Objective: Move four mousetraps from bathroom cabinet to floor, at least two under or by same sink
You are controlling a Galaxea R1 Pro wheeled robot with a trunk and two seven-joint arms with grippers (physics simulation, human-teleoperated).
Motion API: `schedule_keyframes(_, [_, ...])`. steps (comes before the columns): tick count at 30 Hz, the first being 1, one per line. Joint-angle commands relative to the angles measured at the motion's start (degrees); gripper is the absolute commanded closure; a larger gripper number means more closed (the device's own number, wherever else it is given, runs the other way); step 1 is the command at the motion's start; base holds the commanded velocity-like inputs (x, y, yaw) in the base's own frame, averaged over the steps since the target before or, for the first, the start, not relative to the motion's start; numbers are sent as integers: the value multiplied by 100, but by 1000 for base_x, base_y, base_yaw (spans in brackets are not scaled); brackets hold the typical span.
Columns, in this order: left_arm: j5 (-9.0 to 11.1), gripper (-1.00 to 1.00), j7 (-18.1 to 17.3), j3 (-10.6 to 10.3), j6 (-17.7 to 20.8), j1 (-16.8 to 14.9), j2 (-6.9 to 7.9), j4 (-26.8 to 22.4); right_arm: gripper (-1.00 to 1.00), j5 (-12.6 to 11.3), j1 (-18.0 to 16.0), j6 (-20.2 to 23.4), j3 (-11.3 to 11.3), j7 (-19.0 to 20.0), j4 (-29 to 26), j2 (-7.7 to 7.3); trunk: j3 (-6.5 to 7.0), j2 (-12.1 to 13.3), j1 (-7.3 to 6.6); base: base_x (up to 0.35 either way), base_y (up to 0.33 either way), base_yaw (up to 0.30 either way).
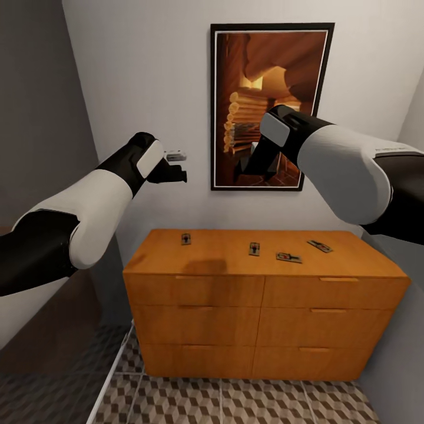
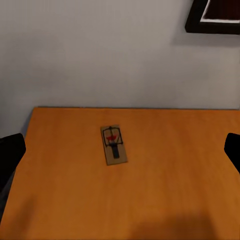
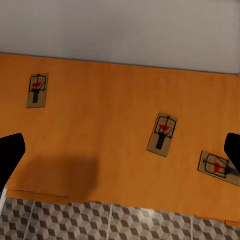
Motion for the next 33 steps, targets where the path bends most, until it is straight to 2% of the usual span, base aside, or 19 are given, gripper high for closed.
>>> schedule_keyframes(1, [60,-100,40,-39,19,-4,3,-6,-100,-50,-9,0,-18,-60,11,1,-7,-4,0,41,4,0])
schedule_keyframes(8, [60,-100,41,-38,17,3,-3,-5,-100,-50,34,0,-13,-60,18,1,-7,-4,0,19,2,0])
schedule_keyframes(13, [60,-100,40,-38,13,3,1,-5,-100,-50,255,0,-8,-60,17,1,-7,-4,0,5,0,0])
schedule_keyframes(20, [60,-100,40,-38,15,4,4,-5,-100,-44,372,0,7,-60,7,1,-7,-4,0,1,0,0])
schedule_keyframes(27, [60,-100,40,-38,18,4,4,-5,-100,-34,363,0,2,-60,-16,1,-7,-4,0,0,0,0])
schedule_keyframes(33, [56,-100,45,-38,18,4,5,-5,-100,-27,116,0,-23,-57,-28,1,-7,-4,0,0,0,0])
